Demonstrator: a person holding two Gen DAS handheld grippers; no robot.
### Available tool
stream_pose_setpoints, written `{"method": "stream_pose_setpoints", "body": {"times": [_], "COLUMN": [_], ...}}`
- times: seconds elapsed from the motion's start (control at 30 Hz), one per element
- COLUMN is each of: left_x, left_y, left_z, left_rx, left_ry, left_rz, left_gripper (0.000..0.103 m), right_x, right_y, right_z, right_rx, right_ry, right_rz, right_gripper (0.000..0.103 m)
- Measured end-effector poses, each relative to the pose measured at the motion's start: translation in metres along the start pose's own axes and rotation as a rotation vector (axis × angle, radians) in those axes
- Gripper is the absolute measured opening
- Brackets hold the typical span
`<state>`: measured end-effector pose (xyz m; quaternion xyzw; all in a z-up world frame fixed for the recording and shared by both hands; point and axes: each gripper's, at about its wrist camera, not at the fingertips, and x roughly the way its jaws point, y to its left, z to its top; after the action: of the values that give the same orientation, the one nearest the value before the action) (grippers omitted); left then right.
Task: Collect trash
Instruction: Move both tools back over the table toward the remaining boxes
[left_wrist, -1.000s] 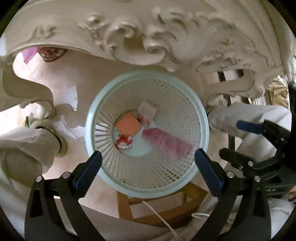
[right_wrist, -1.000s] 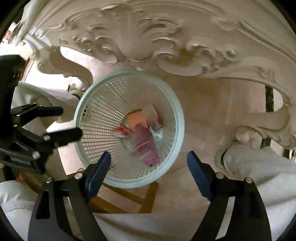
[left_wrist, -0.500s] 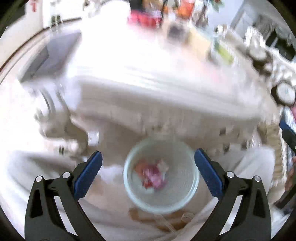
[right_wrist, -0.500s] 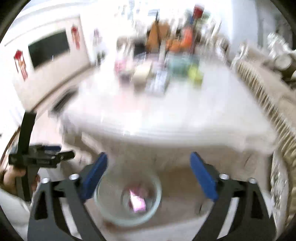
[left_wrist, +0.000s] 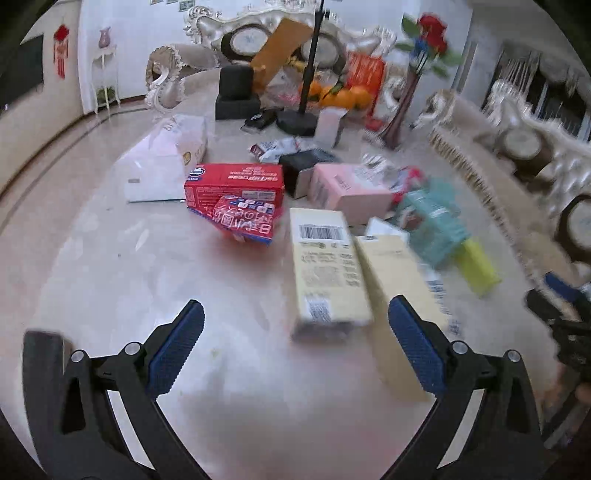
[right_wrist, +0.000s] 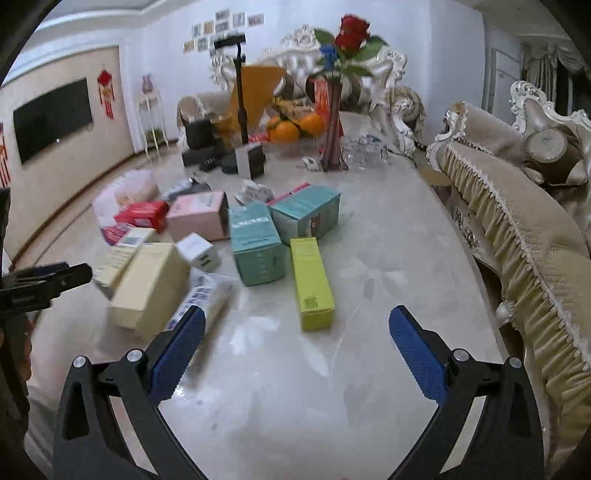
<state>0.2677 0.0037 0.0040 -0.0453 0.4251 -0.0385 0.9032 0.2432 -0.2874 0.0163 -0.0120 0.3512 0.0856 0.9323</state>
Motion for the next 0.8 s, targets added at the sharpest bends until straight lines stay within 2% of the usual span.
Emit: {"method": "stream_pose_setpoints", "body": {"times": [0.07,0.13,0.33,0.47,0.67,0.8], "left_x": [0.011,0.014,0.016,0.02,0.03,0.036], "left_y": [0.004,0.008,-0.001,0.001,0.004,-0.003], "left_z": [0.0,-0.002,-0.001,0.0,-0.004,0.001], "left_rx": [0.007,-0.012,0.019,0.021,0.028,0.041], "left_ry": [0.03,0.038,0.039,0.043,0.073,0.069], "left_rz": [0.001,-0.044,-0.08,-0.041,-0.034,-0.012], "left_gripper": [0.097,0.097,0.097,0.097,0.097,0.097], "right_x": [0.003,0.009,0.018,0.022,0.034,0.053], "right_y": [-0.001,-0.001,-0.003,-0.004,0.002,0.0], "right_z": [-0.004,-0.004,-0.001,0.003,0.009,0.012], "right_rx": [0.002,-0.012,-0.011,-0.025,-0.086,-0.084], "right_ry": [0.015,0.02,0.034,0.037,0.036,0.08], "right_rz": [0.002,0.005,0.0,-0.012,-0.025,-0.029], "right_gripper": [0.096,0.096,0.096,0.096,0.096,0.096]}}
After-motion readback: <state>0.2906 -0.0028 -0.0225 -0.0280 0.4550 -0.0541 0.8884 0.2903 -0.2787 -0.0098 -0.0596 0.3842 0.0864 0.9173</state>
